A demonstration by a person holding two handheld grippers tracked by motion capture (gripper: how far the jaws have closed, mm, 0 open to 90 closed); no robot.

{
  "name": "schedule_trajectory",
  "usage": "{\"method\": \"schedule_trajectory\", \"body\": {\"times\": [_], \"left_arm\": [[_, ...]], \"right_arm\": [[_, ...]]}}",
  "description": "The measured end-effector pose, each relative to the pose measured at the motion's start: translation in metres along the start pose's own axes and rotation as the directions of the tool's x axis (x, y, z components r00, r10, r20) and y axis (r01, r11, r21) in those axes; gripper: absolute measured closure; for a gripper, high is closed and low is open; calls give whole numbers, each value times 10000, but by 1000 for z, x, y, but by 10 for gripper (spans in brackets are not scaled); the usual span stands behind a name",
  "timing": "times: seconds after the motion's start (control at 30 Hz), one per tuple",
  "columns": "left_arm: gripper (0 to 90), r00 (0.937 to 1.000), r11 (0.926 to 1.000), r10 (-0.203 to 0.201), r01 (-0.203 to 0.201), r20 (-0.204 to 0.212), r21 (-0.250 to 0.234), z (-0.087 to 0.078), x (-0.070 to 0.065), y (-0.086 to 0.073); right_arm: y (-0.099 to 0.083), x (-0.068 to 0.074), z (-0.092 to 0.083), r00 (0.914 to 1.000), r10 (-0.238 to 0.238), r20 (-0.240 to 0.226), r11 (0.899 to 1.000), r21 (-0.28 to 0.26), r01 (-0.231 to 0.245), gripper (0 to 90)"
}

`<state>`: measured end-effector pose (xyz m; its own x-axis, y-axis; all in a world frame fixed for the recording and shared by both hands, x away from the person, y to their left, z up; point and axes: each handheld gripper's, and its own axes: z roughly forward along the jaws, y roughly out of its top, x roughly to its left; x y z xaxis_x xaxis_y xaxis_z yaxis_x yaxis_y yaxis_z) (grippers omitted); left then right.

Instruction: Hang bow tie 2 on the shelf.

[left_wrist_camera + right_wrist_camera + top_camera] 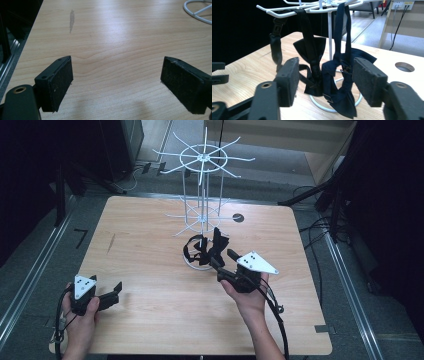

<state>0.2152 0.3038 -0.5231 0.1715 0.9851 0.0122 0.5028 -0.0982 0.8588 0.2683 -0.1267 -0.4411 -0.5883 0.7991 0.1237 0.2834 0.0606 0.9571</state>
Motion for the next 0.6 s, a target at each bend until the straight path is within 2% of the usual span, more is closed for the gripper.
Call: {"method": "schedule_trajectory", "body": {"times": [0.3, 0.47, 0.6], "left_arm": [[113, 10000, 10000, 7, -7, -7, 1, 0, 0, 0], [113, 10000, 10000, 18, -18, -17, 7, 0, 0, 0], [113, 10000, 10000, 27, -27, -21, -4, 0, 0, 0]], "right_arm": [[-7, -6, -9, 9999, 66, 120, 9998, 179, -68, 216], [-12, -9, -12, 9992, 28, 396, 9991, 431, -45, 61], [-15, -13, -17, 9996, 150, 228, 9988, 462, -161, 7]]}}
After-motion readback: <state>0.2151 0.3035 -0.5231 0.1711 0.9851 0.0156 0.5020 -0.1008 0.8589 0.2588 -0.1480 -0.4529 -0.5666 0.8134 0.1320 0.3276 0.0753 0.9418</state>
